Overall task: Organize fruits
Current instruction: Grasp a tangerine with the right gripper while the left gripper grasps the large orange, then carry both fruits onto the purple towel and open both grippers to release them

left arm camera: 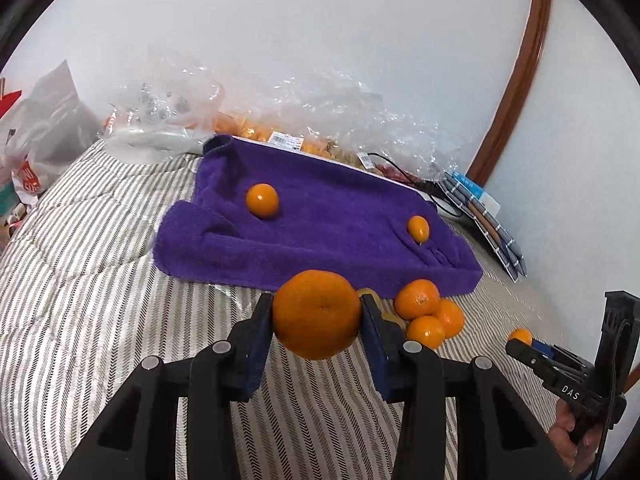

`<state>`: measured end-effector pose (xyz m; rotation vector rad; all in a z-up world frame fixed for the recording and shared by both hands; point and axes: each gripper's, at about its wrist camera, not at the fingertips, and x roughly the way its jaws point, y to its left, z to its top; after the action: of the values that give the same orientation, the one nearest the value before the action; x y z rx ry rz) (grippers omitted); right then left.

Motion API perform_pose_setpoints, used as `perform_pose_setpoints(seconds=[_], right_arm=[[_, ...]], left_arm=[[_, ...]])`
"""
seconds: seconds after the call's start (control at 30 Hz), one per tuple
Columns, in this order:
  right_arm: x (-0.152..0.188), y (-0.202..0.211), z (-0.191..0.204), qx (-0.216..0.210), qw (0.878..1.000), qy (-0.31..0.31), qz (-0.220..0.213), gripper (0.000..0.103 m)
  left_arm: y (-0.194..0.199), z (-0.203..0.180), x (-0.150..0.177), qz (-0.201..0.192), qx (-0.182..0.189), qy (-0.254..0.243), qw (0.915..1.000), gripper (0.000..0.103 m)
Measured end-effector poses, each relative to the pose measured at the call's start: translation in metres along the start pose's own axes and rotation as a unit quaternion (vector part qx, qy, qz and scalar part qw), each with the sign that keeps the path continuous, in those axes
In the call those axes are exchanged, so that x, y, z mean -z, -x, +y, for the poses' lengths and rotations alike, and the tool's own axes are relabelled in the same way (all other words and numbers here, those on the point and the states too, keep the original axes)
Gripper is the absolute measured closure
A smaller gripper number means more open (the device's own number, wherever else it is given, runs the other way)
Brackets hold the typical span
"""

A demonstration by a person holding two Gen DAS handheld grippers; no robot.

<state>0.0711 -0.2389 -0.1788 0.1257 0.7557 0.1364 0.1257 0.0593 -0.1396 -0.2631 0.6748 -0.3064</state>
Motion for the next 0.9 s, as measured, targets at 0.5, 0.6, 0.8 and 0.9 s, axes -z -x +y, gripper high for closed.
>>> perform_pose_setpoints(seconds=[0.5,0.6,0.8,0.9], right_arm=[[-0.034,0.012,0.008,0.000,1.000,-0.009,-0.017,0.064],[-0.043,0.012,0.009,-0.003,1.000,-0.013,-0.022,0.064],[-0.063,0.015,0.012,0.009,0.999,-0.009,-0.040,0.064],[-0.082,0.016,0.011,0.025,0.998,0.009,-0.060,0.064]], left_arm=[[0.010,0.010,-0.004,-0.029,-0.017,0.024,0.9991,0.063],[0.014,0.013,-0.005,-0.034,-0.021,0.032,0.9987,0.063],[0.031,0.022,-0.014,-0.044,-0.042,0.040,0.9973,0.063],[0.049,0.021,-0.024,-0.057,-0.032,0.036,0.9972,0.063]])
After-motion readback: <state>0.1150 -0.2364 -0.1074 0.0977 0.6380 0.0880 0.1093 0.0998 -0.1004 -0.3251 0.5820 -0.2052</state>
